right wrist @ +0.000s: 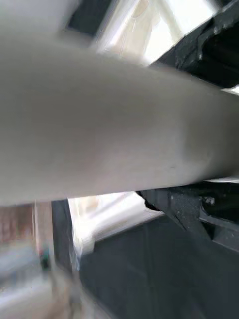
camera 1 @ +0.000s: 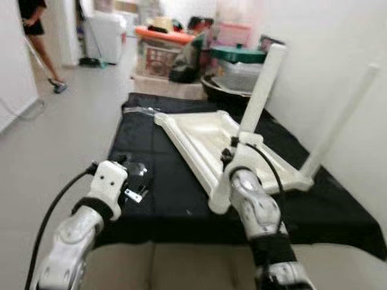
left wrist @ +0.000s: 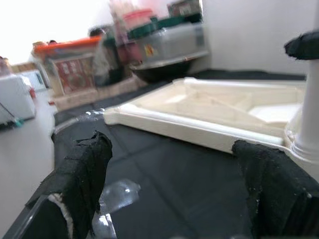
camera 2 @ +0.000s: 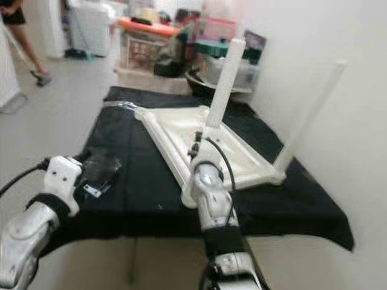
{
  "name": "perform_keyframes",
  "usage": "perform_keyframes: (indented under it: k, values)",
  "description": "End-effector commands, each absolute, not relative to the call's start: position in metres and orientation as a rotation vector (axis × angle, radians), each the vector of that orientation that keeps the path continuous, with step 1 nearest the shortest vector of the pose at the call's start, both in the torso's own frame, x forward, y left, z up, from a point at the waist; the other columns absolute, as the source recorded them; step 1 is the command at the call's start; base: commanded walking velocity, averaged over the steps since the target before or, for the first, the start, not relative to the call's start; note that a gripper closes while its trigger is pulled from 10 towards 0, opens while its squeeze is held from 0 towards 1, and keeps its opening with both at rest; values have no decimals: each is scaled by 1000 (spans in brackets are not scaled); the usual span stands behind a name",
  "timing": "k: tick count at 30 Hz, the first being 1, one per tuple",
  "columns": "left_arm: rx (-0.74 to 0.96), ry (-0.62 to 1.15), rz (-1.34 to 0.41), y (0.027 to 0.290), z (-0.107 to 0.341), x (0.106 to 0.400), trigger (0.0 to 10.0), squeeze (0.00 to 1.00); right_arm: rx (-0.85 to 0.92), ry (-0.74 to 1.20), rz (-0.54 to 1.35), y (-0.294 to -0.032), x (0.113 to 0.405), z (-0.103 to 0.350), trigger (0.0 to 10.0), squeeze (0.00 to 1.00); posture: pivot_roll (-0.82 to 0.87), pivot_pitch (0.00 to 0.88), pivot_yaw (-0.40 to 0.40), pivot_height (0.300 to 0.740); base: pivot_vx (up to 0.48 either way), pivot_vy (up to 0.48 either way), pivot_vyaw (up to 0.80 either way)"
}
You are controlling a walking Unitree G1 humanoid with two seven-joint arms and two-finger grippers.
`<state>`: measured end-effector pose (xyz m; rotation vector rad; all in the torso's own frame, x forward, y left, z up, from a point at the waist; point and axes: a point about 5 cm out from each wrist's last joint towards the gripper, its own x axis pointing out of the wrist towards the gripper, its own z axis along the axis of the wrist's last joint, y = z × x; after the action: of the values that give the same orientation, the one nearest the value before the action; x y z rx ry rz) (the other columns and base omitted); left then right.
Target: Building children table
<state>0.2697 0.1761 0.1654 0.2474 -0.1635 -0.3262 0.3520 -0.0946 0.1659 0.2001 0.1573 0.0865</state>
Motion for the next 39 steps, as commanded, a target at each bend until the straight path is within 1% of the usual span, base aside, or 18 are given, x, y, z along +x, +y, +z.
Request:
perform_keyframes:
  k: [1,2,3,7,9,12,26,27,28,30,31,32,33,34,35,36,37,39]
  values:
    - [251,-164,-354,169,165,271,10000,0,224,152,181,-85,349,166,10000,1000,148,0,-172,740,0,0,0]
    - [251,-164,-354,169,165,272,10000,0,239,116,244,-81,350,172,10000,1000,148,0,-172,740,0,0,0]
    - [252,-163,-352,170,164,271,10000,0,247,85,359,-76,353,181,10000,0,149,0,-174,740,0,0,0]
    - [253,-163,-350,171,164,271,10000,0,247,70,430,-72,355,187,10000,0,149,0,-174,740,0,0,0]
    - [254,-163,-347,171,164,272,10000,0,184,15,631,-68,356,199,10000,0,151,0,-178,740,0,0,0]
    - [254,-166,-346,170,165,272,10000,0,106,14,727,-67,356,197,10000,0,153,0,-182,740,0,0,0]
    - [256,-164,-335,172,163,269,10000,0,67,67,680,-56,371,180,10000,0,175,0,-195,740,0,0,0]
    - [256,-163,-335,172,163,269,10000,0,69,65,677,-56,372,179,3216,0,175,0,-195,740,0,0,0]
    - [255,-164,-336,172,163,269,10000,0,81,67,634,-59,374,179,0,0,172,0,-194,740,0,0,0]
    - [255,-164,-337,171,163,269,10000,0,89,70,604,-60,376,178,0,0,172,0,-194,740,0,0,0]
    - [256,-165,-338,171,163,270,10000,0,68,124,450,-70,383,172,0,0,172,0,-196,740,0,0,0]
    - [256,-165,-338,171,163,270,10000,0,68,124,450,-70,383,172,0,0,172,0,-196,740,0,0,0]
    - [255,-166,-338,170,163,270,10000,0,77,200,180,-90,390,164,0,0,170,0,-198,740,0,0,0]
    - [255,-166,-338,170,163,270,10000,0,77,200,180,-90,390,164,0,0,170,0,-198,740,0,0,0]
    - [254,-166,-337,170,163,270,10000,0,88,245,-58,-109,389,156,0,0,172,0,-201,740,0,0,0]
    - [254,-166,-337,170,163,270,10000,0,88,245,-58,-109,389,156,0,0,172,0,-201,740,0,0,0]
    - [253,-165,-334,170,163,269,10000,0,95,257,-215,-119,384,151,0,0,172,0,-201,740,0,0,0]
    - [250,-161,-333,170,161,267,10000,0,120,288,-233,-108,371,144,0,0,168,0,-196,740,0,0,0]
